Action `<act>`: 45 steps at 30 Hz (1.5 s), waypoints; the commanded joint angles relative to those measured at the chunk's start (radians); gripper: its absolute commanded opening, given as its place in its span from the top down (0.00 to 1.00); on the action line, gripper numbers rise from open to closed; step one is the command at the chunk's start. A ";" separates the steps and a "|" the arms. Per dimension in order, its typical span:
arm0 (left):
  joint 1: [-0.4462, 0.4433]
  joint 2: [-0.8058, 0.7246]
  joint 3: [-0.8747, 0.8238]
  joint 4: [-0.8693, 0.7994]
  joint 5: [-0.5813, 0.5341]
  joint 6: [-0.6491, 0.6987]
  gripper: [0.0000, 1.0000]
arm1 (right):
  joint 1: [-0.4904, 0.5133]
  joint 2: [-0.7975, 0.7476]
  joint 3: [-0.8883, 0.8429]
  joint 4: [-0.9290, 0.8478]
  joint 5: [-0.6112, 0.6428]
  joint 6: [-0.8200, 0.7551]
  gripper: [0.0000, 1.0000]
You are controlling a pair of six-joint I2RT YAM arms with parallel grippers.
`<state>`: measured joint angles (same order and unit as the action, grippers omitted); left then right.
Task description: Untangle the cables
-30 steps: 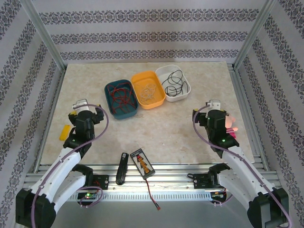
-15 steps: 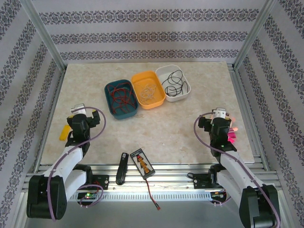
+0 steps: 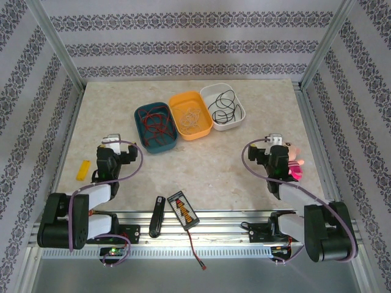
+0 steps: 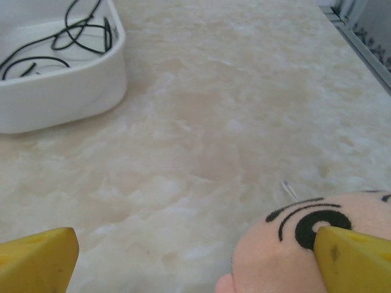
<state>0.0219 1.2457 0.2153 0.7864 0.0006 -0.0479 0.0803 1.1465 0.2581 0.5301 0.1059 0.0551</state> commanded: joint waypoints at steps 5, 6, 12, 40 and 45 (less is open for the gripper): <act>0.017 0.147 0.019 0.251 0.105 0.038 0.01 | -0.006 0.146 0.079 0.191 -0.059 -0.079 0.02; 0.018 0.170 0.022 0.272 0.115 0.036 0.01 | -0.005 0.161 0.079 0.209 -0.055 -0.090 0.02; 0.018 0.353 0.006 0.478 0.138 0.037 0.01 | -0.028 0.289 0.079 0.361 -0.091 -0.076 0.02; 0.025 0.345 0.165 0.173 0.138 0.037 0.01 | -0.080 0.376 0.101 0.437 -0.038 0.009 0.02; 0.024 0.346 0.168 0.168 0.186 0.052 0.01 | -0.076 0.377 0.101 0.436 -0.034 0.008 0.02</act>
<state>0.0349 1.6016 0.3717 0.9710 0.1471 -0.0166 -0.0086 1.5150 0.3553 0.9470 0.0486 0.0494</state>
